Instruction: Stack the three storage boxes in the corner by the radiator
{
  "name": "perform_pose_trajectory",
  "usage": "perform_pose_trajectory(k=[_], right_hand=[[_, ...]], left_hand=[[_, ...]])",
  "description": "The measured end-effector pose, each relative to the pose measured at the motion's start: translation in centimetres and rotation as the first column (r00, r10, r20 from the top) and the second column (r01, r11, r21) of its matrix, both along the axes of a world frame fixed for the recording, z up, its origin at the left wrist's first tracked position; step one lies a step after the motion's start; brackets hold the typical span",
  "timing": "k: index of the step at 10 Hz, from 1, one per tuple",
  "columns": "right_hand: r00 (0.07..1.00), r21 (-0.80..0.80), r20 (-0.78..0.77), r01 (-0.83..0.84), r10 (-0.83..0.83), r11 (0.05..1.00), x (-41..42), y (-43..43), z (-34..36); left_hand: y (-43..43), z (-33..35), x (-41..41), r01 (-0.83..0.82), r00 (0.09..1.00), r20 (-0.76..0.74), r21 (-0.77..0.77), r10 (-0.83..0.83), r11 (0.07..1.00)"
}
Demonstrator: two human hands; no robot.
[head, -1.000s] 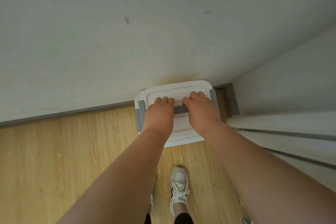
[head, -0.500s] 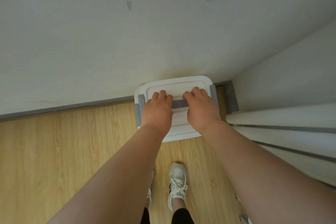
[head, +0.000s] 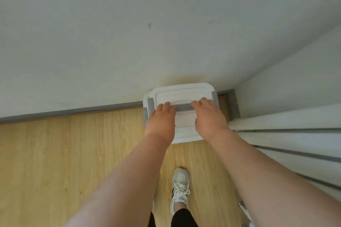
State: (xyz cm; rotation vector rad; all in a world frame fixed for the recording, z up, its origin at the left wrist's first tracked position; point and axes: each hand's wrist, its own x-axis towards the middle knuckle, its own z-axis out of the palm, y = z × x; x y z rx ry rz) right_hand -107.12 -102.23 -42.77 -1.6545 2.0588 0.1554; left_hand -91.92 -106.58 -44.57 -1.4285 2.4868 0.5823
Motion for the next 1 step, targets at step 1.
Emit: perform_pose_trajectory(k=[1], right_hand=[[1.0,0.051,-0.003,0.004,-0.004,0.999,0.37,0.62,1.86]], left_hand=[[0.98,2.19,0.67,0.041,0.998,0.05,0.074,-0.045,0.996]])
